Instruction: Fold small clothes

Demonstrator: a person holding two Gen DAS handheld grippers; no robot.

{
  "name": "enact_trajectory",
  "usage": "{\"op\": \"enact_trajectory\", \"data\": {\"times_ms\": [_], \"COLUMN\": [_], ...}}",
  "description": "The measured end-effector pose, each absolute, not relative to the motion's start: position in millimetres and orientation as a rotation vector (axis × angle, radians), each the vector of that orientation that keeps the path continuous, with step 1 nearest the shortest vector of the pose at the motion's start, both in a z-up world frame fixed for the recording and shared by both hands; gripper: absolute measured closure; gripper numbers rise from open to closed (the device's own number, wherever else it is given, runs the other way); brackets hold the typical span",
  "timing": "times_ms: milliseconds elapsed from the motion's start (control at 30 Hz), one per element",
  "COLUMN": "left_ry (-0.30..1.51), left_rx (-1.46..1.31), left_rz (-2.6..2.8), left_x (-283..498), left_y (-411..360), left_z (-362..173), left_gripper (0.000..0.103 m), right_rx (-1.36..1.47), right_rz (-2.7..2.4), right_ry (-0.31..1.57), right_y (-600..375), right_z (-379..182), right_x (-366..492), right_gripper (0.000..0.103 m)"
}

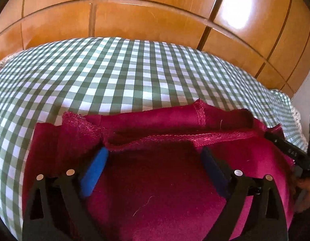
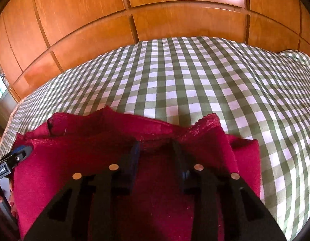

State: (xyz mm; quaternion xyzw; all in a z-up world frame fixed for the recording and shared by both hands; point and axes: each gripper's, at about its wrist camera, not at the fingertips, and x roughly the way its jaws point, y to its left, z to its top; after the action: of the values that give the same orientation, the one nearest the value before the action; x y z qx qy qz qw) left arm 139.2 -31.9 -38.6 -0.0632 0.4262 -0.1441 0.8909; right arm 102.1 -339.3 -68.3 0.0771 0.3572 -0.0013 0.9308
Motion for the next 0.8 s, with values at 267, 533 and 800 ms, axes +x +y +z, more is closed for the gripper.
{"op": "enact_trajectory", "data": {"times_ms": [267,533,800], "left_ry": [0.836,0.812,0.809], "left_rx": [-0.104,-0.050,-0.034], "left_rz": [-0.251,-0.236,-0.242], "left_x": [105.0,84.6,83.5], "left_y": [-31.9,-31.9,-35.2], "left_z": [-22.7,-33.5,-36.6], "left_gripper": [0.010,0.004,0.004], "right_rx": [0.148,0.192,0.313], "right_rz": [-0.003,0.029,0.001], "right_ry": [0.726,0.645,0.557], "right_y": [-336.6,-342.0,-397.7], "right_z": [-67.6,-54.4,-24.9], "right_x": [101.2,83.1,-13.4], "right_gripper": [0.066,0.052,0.043]}}
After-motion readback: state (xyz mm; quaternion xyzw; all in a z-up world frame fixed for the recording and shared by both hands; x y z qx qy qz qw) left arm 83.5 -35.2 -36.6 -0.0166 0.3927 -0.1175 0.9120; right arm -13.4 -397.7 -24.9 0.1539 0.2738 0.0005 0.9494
